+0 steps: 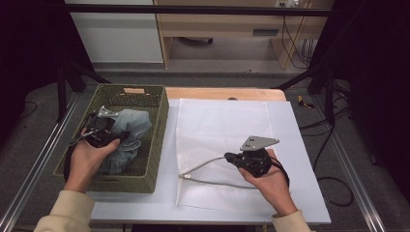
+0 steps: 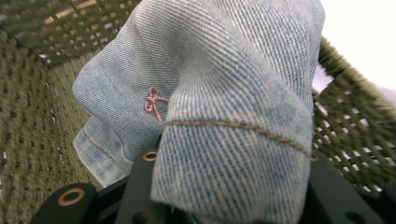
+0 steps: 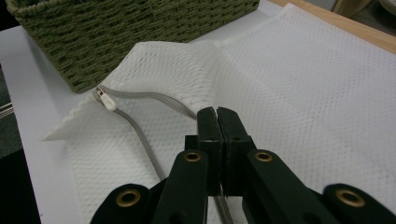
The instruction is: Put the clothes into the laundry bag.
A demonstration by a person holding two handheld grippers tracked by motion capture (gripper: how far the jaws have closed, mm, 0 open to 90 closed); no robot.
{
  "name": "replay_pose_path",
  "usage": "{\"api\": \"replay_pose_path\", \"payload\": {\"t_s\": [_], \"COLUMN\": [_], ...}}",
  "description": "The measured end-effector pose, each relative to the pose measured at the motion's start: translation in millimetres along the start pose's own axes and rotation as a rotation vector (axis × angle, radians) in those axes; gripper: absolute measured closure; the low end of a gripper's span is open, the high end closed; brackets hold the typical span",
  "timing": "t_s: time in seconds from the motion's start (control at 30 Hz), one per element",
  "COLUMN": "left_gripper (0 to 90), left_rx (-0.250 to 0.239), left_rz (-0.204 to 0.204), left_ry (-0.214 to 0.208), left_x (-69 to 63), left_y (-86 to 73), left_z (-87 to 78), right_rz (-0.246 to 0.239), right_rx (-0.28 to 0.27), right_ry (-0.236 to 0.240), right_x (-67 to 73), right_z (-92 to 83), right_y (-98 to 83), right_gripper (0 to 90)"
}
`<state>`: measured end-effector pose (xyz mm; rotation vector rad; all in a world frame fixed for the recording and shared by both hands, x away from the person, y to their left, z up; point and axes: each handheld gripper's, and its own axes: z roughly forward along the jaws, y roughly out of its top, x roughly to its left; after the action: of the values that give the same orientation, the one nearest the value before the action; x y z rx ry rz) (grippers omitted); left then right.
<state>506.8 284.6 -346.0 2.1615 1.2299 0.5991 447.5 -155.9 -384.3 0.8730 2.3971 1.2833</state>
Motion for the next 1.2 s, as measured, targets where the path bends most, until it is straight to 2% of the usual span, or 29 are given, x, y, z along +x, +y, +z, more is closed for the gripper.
{"api": "replay_pose_path", "payload": {"t_s": [0.1,0.23,0.3,0.33,0.5,0.53,0.67,0.7,0.83,0.93,1.07,1.2], "left_gripper": [63.0,63.1,63.2,63.1,63.2,63.1,63.1,63.1,63.1,63.0,63.0,63.0], "left_rx": [-0.021,-0.076,-0.079,-0.101,-0.135,-0.152,-0.186,-0.191,-0.230,-0.242,-0.257,-0.270], "left_rz": [0.006,0.008,0.011,0.016,0.007,0.011,0.018,0.017,0.032,0.041,0.050,0.079], "left_ry": [0.001,0.002,0.000,0.003,0.011,0.014,0.014,0.014,0.015,0.016,0.020,0.013], "left_x": [-0.7,-2.4,-2.9,-3.3,-2.0,-3.5,-7.4,-8.6,-13.8,-16.0,-22.2,-30.8], "left_y": [0.1,1.4,1.5,1.4,1.9,1.8,2.1,2.3,4.9,5.9,7.3,9.2], "left_z": [-4.2,-15.5,-17.1,-20.9,-27.0,-32.5,-41.5,-43.4,-53.8,-57.7,-62.7,-67.3], "right_rz": [-0.007,-0.029,-0.030,-0.030,-0.027,-0.015,-0.008,-0.008,-0.023,-0.020,-0.018,-0.017], "right_rx": [0.000,0.021,0.023,0.029,0.046,0.050,0.065,0.065,0.070,0.063,0.084,0.095], "right_ry": [0.002,0.019,0.029,0.034,0.051,0.072,0.087,0.108,0.116,0.118,0.118,0.121], "right_x": [-0.8,-1.7,-3.6,-4.6,-8.2,-11.5,-14.0,-14.8,-14.2,-14.8,-16.2,-16.4], "right_z": [0.6,2.6,3.9,4.6,7.0,8.1,9.1,8.6,7.5,7.7,12.8,15.8], "right_y": [3.5,10.1,12.4,14.2,20.9,22.8,24.8,26.5,33.5,35.0,34.2,34.2], "right_gripper": [89.2,89.2,89.2,89.2,89.2,89.2,89.2,89.2,89.2,89.2,89.2,89.2]}}
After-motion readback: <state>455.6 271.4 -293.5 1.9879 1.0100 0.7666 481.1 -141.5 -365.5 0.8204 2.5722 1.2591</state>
